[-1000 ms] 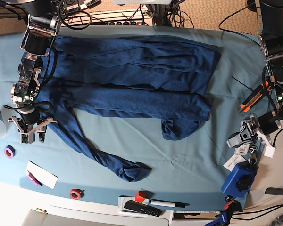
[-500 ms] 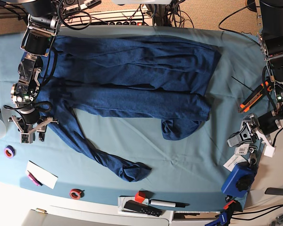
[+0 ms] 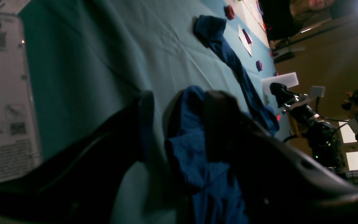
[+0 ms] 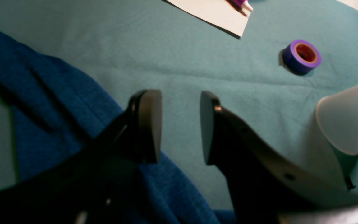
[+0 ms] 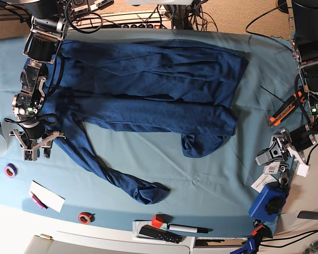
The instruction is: Layout the t-shirt on the table in an organized manner, then fold the t-shirt properly
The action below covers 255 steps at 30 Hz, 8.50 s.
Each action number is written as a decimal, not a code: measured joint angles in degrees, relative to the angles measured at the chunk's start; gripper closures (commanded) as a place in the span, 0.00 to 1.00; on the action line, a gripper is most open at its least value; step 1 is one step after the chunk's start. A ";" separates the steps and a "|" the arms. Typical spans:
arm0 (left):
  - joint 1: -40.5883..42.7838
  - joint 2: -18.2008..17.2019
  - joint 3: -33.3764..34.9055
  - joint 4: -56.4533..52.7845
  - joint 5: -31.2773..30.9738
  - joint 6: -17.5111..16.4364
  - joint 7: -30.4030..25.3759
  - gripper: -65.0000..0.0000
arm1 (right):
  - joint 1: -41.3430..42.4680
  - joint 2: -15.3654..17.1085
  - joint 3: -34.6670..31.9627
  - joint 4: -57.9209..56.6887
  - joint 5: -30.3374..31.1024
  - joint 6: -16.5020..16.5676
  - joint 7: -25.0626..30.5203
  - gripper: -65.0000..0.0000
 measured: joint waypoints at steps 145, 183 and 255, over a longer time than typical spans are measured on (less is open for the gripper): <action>0.00 0.00 0.00 -0.02 -0.70 0.17 -0.20 0.59 | -24.33 -2.71 -14.62 37.24 22.62 12.76 -22.80 0.70; 0.20 2.36 -0.02 -0.02 0.13 0.17 -1.07 0.59 | -12.48 -10.62 -14.56 35.85 5.73 -1.97 -12.17 0.70; -0.76 8.07 -0.02 -0.07 3.58 0.13 -4.04 0.59 | -6.97 -21.92 -34.73 25.64 18.21 19.87 -19.71 1.00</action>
